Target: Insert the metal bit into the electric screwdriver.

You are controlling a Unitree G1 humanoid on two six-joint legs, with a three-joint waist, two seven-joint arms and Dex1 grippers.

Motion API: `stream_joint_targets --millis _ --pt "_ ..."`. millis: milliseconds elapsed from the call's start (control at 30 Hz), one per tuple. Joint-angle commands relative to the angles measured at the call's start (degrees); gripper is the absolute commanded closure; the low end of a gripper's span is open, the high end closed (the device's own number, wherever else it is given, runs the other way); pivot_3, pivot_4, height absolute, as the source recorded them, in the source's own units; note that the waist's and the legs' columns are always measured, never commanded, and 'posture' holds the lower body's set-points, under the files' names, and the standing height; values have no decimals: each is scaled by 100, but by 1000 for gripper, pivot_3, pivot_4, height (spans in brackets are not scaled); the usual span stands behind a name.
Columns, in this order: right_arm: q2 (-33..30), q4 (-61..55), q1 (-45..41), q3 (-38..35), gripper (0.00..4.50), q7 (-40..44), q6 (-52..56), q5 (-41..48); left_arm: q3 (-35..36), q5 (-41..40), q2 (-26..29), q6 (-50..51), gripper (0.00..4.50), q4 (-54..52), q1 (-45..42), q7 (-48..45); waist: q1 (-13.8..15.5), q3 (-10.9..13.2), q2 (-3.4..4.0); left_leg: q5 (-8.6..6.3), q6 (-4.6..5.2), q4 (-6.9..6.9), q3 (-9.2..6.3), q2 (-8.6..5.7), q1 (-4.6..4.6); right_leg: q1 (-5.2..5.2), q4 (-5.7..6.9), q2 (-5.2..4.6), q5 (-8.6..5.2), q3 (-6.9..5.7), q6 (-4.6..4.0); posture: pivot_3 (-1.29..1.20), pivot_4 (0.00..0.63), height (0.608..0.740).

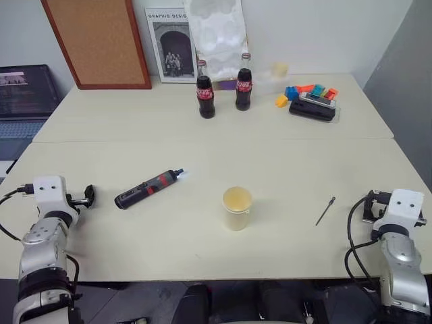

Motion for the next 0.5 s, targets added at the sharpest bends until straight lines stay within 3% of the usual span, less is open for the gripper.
stream_joint_targets --millis 33,67,233,500 --pt "-488 -890 -209 -20 0 614 484 270 -147 -392 409 433 42 -889 -676 -849 4 36 -42 0 0 0 -2 1 -9 -8 1 2 4 -3 8 0 150 740" --pt "-756 -1156 -341 3 0 906 684 407 -356 -577 482 744 42 -1326 -1020 -1230 8 69 -82 0 -1 0 -5 1 -13 -10 3 3 6 -6 10 0 150 740" --pt "-1583 -1841 -764 78 0 2022 1571 1169 -1075 -1110 448 1870 42 -2539 -1891 -2237 0 97 -93 -4 -8 5 -6 -4 -26 -10 -8 -1 15 -7 33 0 150 740" --pt "-1837 -2422 -963 78 0 2932 2476 2451 -1715 -1423 309 2417 42 -3467 -2083 -3059 -96 110 -95 -5 -6 3 -5 7 -20 -10 -1 13 6 -4 39 0 150 740"
